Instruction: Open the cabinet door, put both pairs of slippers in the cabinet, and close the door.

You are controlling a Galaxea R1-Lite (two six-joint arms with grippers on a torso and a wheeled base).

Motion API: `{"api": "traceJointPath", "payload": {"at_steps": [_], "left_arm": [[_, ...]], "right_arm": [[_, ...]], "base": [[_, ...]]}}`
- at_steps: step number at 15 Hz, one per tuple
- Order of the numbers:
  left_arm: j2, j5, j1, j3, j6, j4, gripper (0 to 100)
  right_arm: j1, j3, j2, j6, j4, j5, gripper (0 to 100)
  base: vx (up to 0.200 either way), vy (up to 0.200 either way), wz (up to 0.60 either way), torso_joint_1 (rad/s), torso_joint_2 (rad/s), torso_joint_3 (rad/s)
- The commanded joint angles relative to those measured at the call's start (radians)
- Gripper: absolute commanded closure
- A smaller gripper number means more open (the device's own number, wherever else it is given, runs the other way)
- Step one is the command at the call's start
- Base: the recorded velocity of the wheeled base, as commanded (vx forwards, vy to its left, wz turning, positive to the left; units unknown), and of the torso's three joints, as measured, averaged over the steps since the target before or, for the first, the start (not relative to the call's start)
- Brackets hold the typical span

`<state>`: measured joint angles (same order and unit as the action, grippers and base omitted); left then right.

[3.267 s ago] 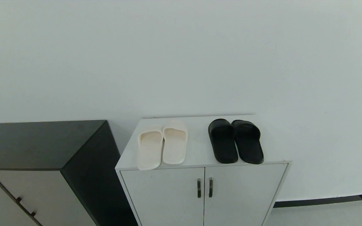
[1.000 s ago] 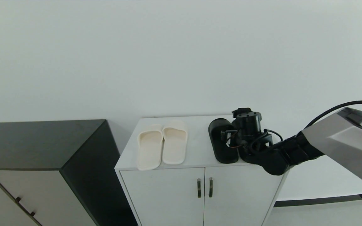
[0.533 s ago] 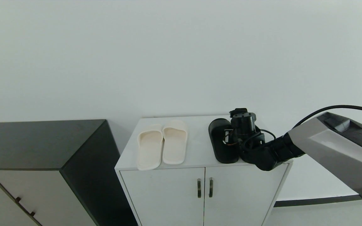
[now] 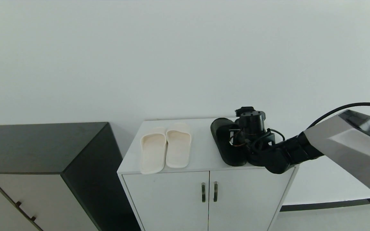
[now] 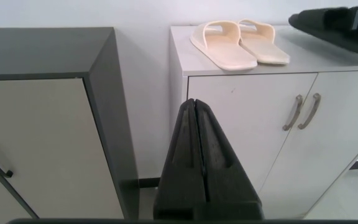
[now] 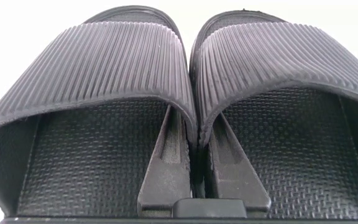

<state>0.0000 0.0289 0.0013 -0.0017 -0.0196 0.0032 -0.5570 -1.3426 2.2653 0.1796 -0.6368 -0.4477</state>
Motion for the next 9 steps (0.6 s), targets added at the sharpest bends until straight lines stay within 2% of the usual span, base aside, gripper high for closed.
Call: {"api": "traceJointPath", "payload": {"at_steps": [1, 5, 8, 9], "left_arm": [[0.0, 0.0, 0.0, 0.0, 0.0, 0.0, 100], [0.0, 0.0, 0.0, 0.0, -0.002, 0.0, 100], [0.0, 0.0, 0.0, 0.0, -0.002, 0.0, 100], [0.0, 0.0, 0.0, 0.0, -0.002, 0.0, 100]], "right_arm": [[-0.075, 0.235, -0.283, 0.001, -0.003, 0.185, 100], [-0.188, 0.551, -0.606, 0.044, -0.001, 0.353, 100], [-0.19, 0.655, -0.675, 0.038, -0.001, 0.349, 100], [-0.19, 0.661, -0.675, 0.041, -0.003, 0.354, 100]], "base": [[0.0, 0.0, 0.0, 0.0, 0.0, 0.0], [0.0, 0.0, 0.0, 0.0, 0.0, 0.0], [0.0, 0.0, 0.0, 0.0, 0.0, 0.0], [-0.2, 0.0, 0.0, -0.007, 0.0, 0.002]]}}
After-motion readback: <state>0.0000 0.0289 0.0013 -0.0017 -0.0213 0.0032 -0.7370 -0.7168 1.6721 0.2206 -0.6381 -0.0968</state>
